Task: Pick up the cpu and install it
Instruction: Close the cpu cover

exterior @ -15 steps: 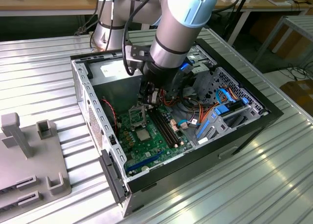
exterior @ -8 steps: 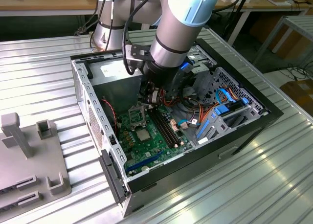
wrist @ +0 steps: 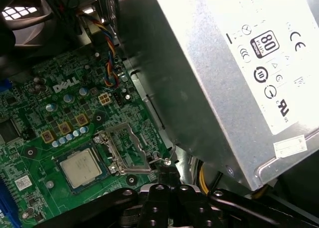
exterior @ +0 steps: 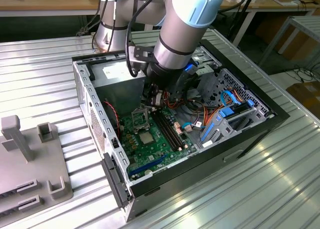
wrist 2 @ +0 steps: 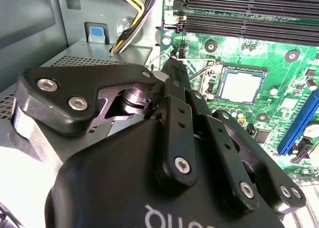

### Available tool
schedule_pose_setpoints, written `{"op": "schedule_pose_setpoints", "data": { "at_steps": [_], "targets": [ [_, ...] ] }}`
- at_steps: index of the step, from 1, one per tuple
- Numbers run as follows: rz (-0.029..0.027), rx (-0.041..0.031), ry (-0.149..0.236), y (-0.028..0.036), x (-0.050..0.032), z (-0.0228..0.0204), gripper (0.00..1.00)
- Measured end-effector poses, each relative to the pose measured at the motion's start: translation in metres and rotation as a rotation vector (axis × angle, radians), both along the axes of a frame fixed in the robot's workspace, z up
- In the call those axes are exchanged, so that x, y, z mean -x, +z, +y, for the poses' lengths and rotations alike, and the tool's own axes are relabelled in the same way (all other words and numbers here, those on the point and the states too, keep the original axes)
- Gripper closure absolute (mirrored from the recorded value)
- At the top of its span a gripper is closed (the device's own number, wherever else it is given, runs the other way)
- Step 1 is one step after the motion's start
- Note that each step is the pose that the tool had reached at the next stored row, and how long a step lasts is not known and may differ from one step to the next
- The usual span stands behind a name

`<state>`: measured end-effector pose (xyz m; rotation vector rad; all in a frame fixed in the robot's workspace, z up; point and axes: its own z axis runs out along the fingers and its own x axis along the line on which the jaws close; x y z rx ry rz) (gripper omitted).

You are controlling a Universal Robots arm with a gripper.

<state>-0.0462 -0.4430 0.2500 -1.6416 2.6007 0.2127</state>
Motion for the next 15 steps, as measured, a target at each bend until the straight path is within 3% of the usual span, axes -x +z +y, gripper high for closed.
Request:
{"op": "schedule_pose_setpoints", "data": {
  "at_steps": [6,15],
  "targets": [
    [-0.0001,0.0000,0.012,0.0000,0.0001,-0.0020,0.89],
    [0.0000,0.0001,0.023,0.0000,0.0002,-0.0104,0.89]
  ]
}}
